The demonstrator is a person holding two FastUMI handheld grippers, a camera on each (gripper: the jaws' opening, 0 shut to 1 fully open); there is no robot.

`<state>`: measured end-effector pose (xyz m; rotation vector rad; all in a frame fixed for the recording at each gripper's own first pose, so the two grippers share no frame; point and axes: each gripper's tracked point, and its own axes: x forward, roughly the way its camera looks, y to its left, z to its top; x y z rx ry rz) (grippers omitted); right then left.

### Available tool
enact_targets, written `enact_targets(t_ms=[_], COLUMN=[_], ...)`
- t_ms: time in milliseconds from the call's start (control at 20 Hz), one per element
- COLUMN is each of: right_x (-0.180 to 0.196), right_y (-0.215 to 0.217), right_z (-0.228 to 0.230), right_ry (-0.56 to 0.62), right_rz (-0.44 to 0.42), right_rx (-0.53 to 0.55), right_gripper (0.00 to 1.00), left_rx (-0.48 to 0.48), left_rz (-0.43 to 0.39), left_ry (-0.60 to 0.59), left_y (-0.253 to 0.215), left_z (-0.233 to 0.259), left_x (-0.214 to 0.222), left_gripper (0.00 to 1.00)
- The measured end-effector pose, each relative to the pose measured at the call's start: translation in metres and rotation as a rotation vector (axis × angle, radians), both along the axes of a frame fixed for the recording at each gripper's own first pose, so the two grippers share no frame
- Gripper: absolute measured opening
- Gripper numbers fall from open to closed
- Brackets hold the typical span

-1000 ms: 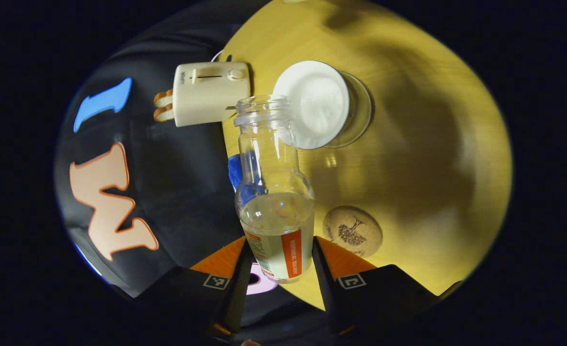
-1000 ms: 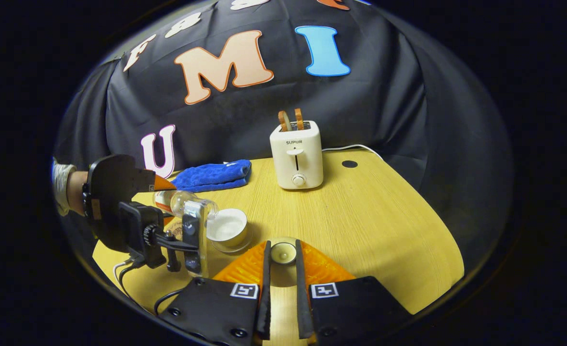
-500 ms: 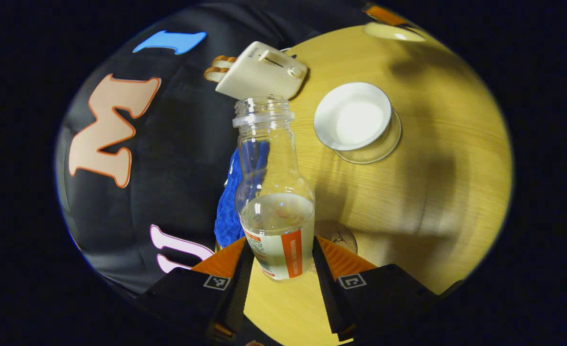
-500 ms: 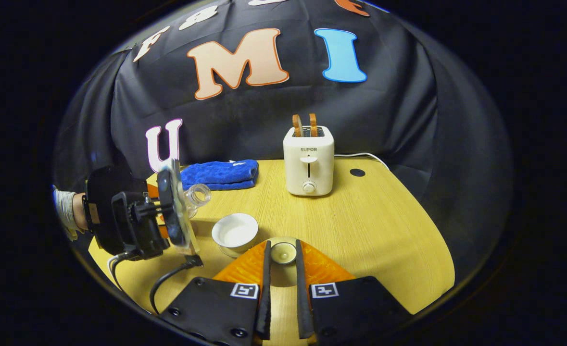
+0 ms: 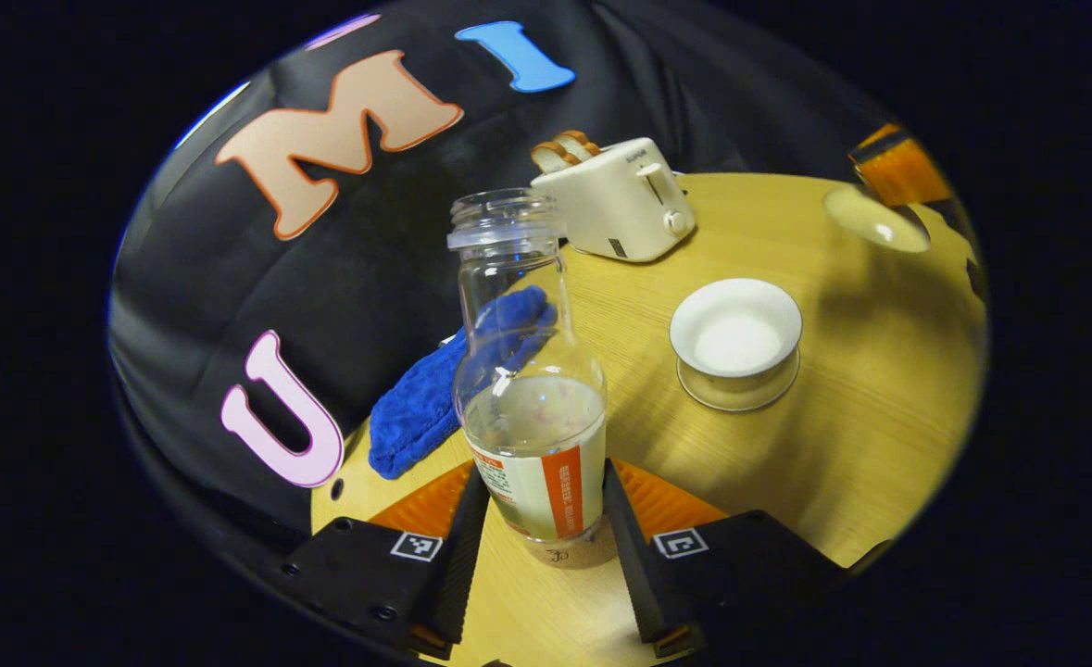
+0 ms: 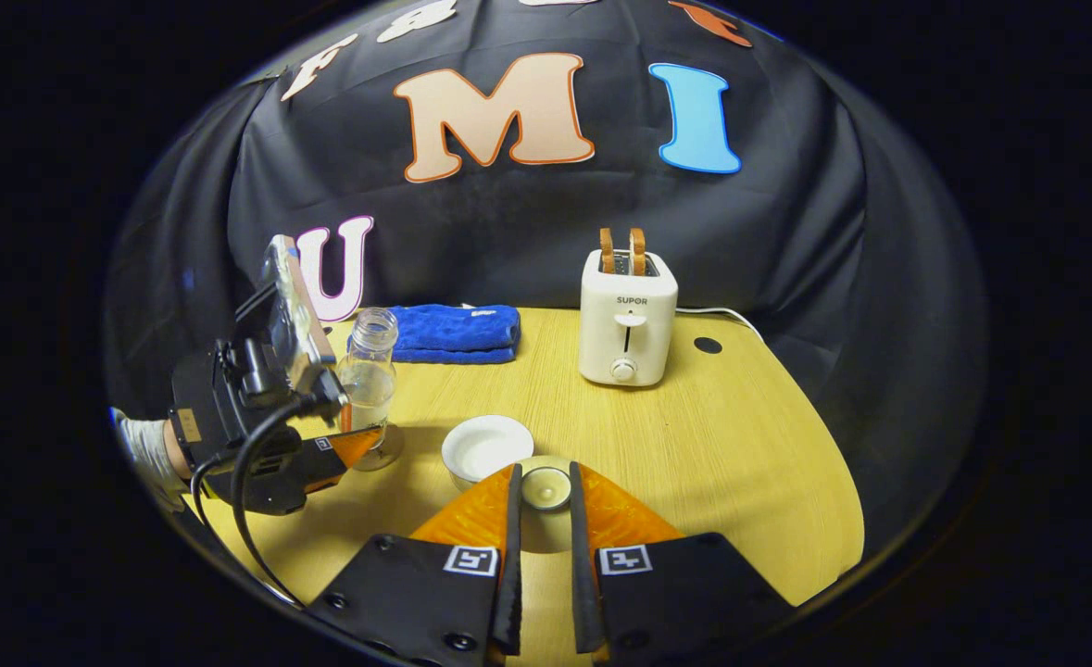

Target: Open the teacup lid with one hand, grasp the water bottle and pour water into the teacup with the other hand; after pouring, place the water bottle on the coaster and then close the teacup lid.

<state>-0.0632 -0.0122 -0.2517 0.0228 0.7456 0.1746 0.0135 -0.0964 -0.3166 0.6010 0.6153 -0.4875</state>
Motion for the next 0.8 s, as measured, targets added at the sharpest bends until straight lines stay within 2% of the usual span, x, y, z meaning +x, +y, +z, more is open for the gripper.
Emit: enact_targets(t_ms=[100,300,550,800], right_x=[-0.003,-0.003,0.002,0.005], right_y=[0.005,0.013,0.033,0.048], right_z=[0.003,0.007,0.014,0.015], right_ry=[0.004,0.009,0.0,-0.003], right_rz=[0.015,0.033,0.053,0.074], right_rx=[-0.025,-0.051,-0.042,-0.03], right_gripper=[0.25,0.28,0.25,0.25], left_rx=[-0.117,-0.253,-0.309,-0.334], left_rz=[0.069,0.148,0.204,0.236], left_ry=[-0.001,-0.003,0.026,0.042], left_y=[0.0,0.001,0.011,0.013], left_z=[0.002,0.0,-0.004,-0.009], left_x=[0.007,0.005,-0.003,-0.007], left_gripper=[0.68,0.68,0.67,0.72])
